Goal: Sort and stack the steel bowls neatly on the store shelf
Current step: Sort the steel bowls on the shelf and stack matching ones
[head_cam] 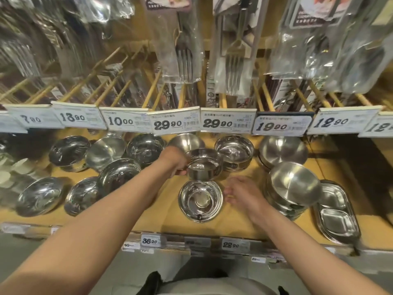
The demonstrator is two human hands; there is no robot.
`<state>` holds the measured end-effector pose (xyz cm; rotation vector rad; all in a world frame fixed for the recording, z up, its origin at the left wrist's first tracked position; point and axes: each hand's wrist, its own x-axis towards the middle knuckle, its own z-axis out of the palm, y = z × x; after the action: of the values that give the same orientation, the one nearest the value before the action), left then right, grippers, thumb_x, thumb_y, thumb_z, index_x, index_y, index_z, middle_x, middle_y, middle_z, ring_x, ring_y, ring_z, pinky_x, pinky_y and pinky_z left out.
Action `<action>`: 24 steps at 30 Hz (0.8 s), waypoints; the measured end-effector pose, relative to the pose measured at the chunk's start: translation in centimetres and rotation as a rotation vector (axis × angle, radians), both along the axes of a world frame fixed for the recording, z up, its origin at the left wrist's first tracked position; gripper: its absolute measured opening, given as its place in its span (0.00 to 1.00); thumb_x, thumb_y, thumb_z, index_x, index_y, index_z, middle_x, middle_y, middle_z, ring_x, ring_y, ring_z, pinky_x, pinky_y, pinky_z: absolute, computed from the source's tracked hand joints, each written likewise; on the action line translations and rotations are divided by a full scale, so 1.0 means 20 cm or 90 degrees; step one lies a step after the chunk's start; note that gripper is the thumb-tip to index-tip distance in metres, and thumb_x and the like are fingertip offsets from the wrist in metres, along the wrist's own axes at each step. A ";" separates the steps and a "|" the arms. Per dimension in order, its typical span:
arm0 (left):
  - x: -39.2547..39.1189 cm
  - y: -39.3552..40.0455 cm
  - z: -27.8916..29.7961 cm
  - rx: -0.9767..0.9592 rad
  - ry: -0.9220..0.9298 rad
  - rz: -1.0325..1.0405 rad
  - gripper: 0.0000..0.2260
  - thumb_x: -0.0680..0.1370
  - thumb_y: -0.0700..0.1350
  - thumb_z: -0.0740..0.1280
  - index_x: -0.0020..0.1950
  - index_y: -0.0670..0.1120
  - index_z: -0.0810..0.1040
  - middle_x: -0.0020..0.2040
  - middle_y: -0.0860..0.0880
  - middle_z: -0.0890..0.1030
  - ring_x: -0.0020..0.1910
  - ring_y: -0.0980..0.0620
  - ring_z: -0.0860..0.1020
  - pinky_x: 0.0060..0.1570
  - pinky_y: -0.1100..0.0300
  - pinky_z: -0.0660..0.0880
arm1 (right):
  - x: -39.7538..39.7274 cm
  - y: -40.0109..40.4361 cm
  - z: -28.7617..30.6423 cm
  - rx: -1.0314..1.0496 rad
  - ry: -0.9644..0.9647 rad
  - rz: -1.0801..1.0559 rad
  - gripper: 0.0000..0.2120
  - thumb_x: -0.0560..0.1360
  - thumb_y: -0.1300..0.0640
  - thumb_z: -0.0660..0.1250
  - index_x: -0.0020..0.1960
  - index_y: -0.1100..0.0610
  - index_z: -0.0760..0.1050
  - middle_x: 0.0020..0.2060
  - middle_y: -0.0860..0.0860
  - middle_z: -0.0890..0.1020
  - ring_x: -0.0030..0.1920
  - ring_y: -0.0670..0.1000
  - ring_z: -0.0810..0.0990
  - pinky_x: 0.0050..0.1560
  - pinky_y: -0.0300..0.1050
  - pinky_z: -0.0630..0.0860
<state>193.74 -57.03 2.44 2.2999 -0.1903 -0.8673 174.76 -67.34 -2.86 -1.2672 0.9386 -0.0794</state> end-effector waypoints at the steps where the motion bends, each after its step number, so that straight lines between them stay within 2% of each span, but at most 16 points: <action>1: -0.01 0.04 0.01 -0.013 -0.014 -0.010 0.04 0.81 0.39 0.66 0.52 0.39 0.77 0.40 0.43 0.81 0.27 0.52 0.77 0.26 0.62 0.77 | 0.00 0.00 0.00 0.005 -0.009 0.000 0.05 0.82 0.60 0.62 0.57 0.55 0.75 0.50 0.56 0.83 0.48 0.51 0.82 0.39 0.39 0.80; 3: -0.04 0.11 0.05 -0.026 -0.043 -0.044 0.04 0.81 0.40 0.66 0.51 0.41 0.79 0.41 0.43 0.82 0.29 0.51 0.78 0.29 0.61 0.79 | 0.02 0.00 0.01 -0.004 -0.028 0.005 0.09 0.83 0.58 0.63 0.63 0.57 0.73 0.53 0.55 0.81 0.52 0.52 0.81 0.42 0.42 0.80; 5: -0.04 0.20 0.10 0.002 -0.071 -0.097 0.06 0.81 0.41 0.66 0.48 0.40 0.80 0.39 0.43 0.82 0.31 0.51 0.78 0.35 0.58 0.80 | 0.06 0.00 0.05 0.001 -0.041 0.002 0.12 0.83 0.54 0.63 0.65 0.54 0.73 0.54 0.54 0.80 0.54 0.53 0.81 0.47 0.45 0.81; 7: -0.01 0.30 0.16 0.027 -0.105 -0.130 0.09 0.81 0.41 0.66 0.50 0.35 0.82 0.43 0.38 0.84 0.35 0.48 0.78 0.44 0.51 0.82 | 0.13 0.02 0.13 0.016 -0.054 0.026 0.11 0.83 0.50 0.64 0.63 0.53 0.74 0.53 0.53 0.80 0.52 0.51 0.82 0.48 0.47 0.82; 8: 0.01 0.35 0.19 0.021 -0.129 -0.133 0.10 0.80 0.40 0.65 0.52 0.33 0.82 0.46 0.36 0.84 0.36 0.48 0.78 0.46 0.52 0.83 | 0.18 0.04 0.17 0.006 -0.064 0.058 0.12 0.82 0.47 0.64 0.62 0.53 0.75 0.52 0.52 0.82 0.50 0.50 0.84 0.46 0.46 0.83; 10: 0.06 0.45 0.25 0.014 -0.191 -0.133 0.10 0.79 0.38 0.65 0.54 0.34 0.82 0.46 0.39 0.85 0.35 0.49 0.77 0.35 0.62 0.79 | 0.26 0.10 0.25 0.002 -0.101 0.125 0.16 0.79 0.43 0.66 0.63 0.51 0.77 0.53 0.53 0.85 0.49 0.49 0.87 0.46 0.45 0.84; 11: 0.09 0.51 0.29 0.013 -0.214 -0.133 0.10 0.79 0.39 0.65 0.54 0.35 0.83 0.43 0.43 0.84 0.35 0.51 0.76 0.30 0.64 0.75 | 0.30 0.13 0.28 0.013 -0.113 0.155 0.21 0.77 0.42 0.68 0.65 0.51 0.76 0.55 0.53 0.86 0.51 0.51 0.87 0.51 0.48 0.84; 13: 0.15 0.63 0.34 -0.005 -0.232 -0.134 0.07 0.80 0.42 0.67 0.50 0.43 0.84 0.39 0.52 0.82 0.32 0.54 0.76 0.26 0.64 0.72 | 0.39 0.22 0.34 0.024 -0.123 0.204 0.28 0.74 0.41 0.71 0.69 0.52 0.74 0.59 0.54 0.85 0.55 0.54 0.86 0.61 0.53 0.81; 15: 0.20 0.75 0.37 -0.036 -0.248 -0.132 0.08 0.79 0.42 0.66 0.44 0.49 0.84 0.34 0.52 0.83 0.27 0.56 0.76 0.22 0.65 0.71 | 0.48 0.32 0.39 0.024 -0.149 0.235 0.19 0.77 0.46 0.72 0.64 0.53 0.78 0.55 0.52 0.87 0.54 0.53 0.86 0.59 0.50 0.82; 16: 0.23 0.80 0.38 -0.043 -0.266 -0.124 0.08 0.79 0.41 0.66 0.44 0.49 0.84 0.36 0.51 0.84 0.28 0.55 0.77 0.24 0.65 0.73 | 0.52 0.37 0.41 0.015 -0.159 0.244 0.11 0.79 0.49 0.71 0.59 0.53 0.79 0.52 0.51 0.88 0.52 0.51 0.87 0.55 0.47 0.83; 18: 0.29 0.89 0.37 -0.070 -0.290 -0.078 0.09 0.79 0.41 0.65 0.50 0.48 0.85 0.44 0.50 0.86 0.38 0.53 0.82 0.37 0.58 0.81 | 0.60 0.48 0.44 -0.024 -0.150 0.241 0.04 0.80 0.54 0.69 0.53 0.52 0.80 0.49 0.51 0.88 0.50 0.51 0.87 0.52 0.47 0.84; 20: 0.34 0.96 0.34 -0.135 -0.278 0.001 0.08 0.80 0.42 0.66 0.54 0.48 0.85 0.48 0.51 0.85 0.43 0.52 0.82 0.44 0.52 0.82 | 0.66 0.58 0.44 -0.040 -0.129 0.216 0.03 0.80 0.58 0.68 0.53 0.56 0.79 0.50 0.56 0.87 0.49 0.53 0.88 0.51 0.49 0.85; 22: 0.39 1.01 0.32 -0.180 -0.268 0.072 0.04 0.80 0.43 0.68 0.50 0.50 0.83 0.47 0.51 0.84 0.42 0.54 0.80 0.45 0.55 0.78 | 0.72 0.66 0.44 -0.063 -0.115 0.183 0.04 0.79 0.60 0.67 0.52 0.58 0.80 0.50 0.58 0.86 0.46 0.52 0.88 0.47 0.46 0.85; 24: 0.42 1.06 0.29 -0.174 -0.229 0.099 0.03 0.79 0.47 0.70 0.47 0.50 0.81 0.44 0.52 0.83 0.41 0.56 0.79 0.45 0.58 0.75 | 0.76 0.72 0.43 -0.073 -0.103 0.132 0.03 0.78 0.61 0.68 0.51 0.58 0.80 0.50 0.57 0.85 0.46 0.52 0.87 0.43 0.42 0.84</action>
<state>202.15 -35.92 8.21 2.1590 -0.2647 -0.3215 190.03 -52.91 5.66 -1.4353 0.6678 -0.0722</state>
